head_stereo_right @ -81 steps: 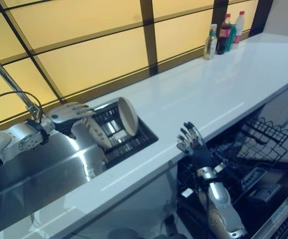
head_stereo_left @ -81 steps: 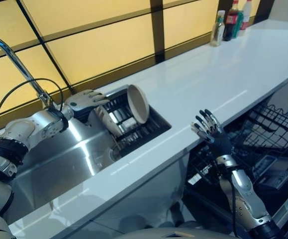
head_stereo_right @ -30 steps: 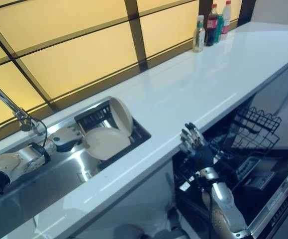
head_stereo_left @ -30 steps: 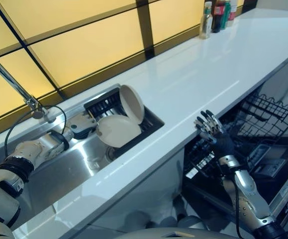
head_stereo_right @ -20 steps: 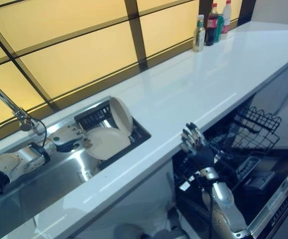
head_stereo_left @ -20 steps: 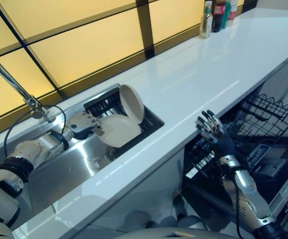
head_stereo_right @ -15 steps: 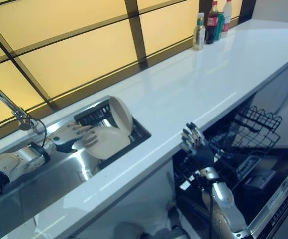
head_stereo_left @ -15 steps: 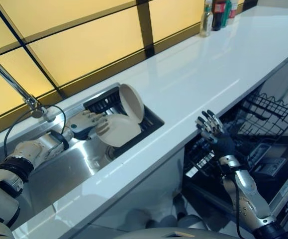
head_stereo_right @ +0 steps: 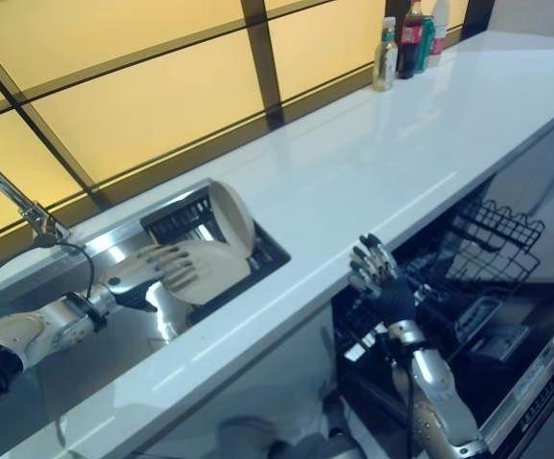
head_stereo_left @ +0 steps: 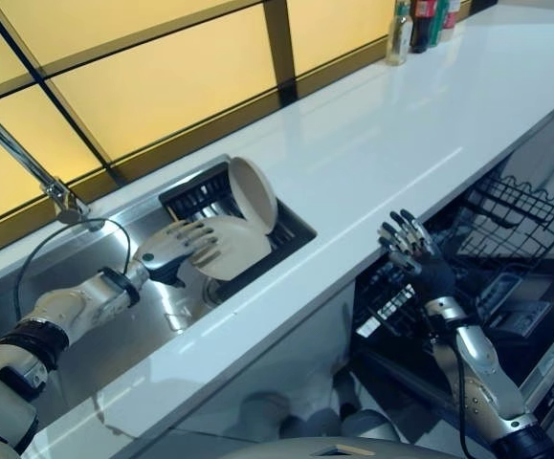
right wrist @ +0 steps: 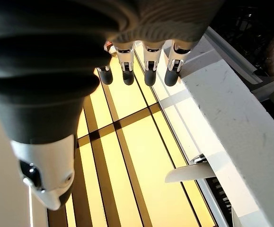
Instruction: Pick up plates and place into dishwasher.
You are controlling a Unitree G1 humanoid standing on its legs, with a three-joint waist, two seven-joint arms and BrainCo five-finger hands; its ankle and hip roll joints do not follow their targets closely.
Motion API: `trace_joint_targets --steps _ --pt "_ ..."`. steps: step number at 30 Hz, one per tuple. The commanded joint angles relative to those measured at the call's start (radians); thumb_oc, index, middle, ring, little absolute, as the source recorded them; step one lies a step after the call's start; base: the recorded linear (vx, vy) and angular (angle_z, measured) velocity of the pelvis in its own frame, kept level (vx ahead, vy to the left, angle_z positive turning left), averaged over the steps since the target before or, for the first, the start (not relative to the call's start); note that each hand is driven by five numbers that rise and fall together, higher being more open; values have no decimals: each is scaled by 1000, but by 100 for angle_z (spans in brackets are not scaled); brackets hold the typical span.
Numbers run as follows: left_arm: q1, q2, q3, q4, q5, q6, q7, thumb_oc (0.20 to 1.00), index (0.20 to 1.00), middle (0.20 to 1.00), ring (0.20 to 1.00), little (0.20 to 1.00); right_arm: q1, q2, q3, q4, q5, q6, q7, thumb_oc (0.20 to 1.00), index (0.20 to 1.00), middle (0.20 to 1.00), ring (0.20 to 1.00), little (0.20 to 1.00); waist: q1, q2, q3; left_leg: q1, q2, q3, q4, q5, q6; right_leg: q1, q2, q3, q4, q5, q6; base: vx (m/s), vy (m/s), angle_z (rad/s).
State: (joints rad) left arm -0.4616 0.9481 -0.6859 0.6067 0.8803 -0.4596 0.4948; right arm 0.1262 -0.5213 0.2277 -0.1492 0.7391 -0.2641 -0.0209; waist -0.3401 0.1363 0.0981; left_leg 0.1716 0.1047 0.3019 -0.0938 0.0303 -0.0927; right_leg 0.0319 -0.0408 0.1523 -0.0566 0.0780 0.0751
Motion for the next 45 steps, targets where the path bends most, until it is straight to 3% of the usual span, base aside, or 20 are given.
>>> trace_joint_targets --steps 1,25,27,28,29,45 --pt "0 4 52 -7 -49 43 45 1000 1000 1000 1000 1000 11 -7 23 -88 9 -56 28 1000 1000 1000 1000 1000 -2 -41 -14 -63 5 -23 70 -59 47 -60 -64 -38 112 -77 103 0 0 0" --pt "-26 -110 2 170 -13 161 115 1000 1000 1000 1000 1000 20 -45 -32 -120 -9 -3 100 1000 1000 1000 1000 1000 -67 -9 37 -85 -6 16 76 -43 41 -112 -71 -4 138 -72 106 9 25 -3" --pt "-26 -116 1 179 -23 166 108 445 445 445 445 445 19 -50 -38 -119 -7 -2 108 1000 1000 1000 1000 1000 -72 -6 42 -86 -7 19 76 -42 40 -116 -72 -1 141 -71 106 13 47 -6" --pt "-25 -120 -1 185 -25 168 106 263 263 263 263 263 19 -50 -40 -120 -9 0 109 1000 1000 1000 1000 1000 -75 -5 44 -85 -8 21 76 -42 40 -116 -72 1 141 -71 106 14 33 -4" --pt "-23 -124 -3 188 -24 170 105 200 200 200 200 200 19 -50 -43 -123 -10 4 110 1000 1000 1000 1000 1000 -76 -4 45 -85 -8 21 76 -41 40 -117 -72 3 141 -71 106 13 26 -4" --pt "-32 -96 -12 185 -13 146 82 200 200 200 200 200 30 -36 -58 -142 -17 24 129 1000 1000 1000 1000 1000 -80 -1 41 -74 -10 16 72 -42 39 -104 -77 1 136 -73 107 3 6 -1"
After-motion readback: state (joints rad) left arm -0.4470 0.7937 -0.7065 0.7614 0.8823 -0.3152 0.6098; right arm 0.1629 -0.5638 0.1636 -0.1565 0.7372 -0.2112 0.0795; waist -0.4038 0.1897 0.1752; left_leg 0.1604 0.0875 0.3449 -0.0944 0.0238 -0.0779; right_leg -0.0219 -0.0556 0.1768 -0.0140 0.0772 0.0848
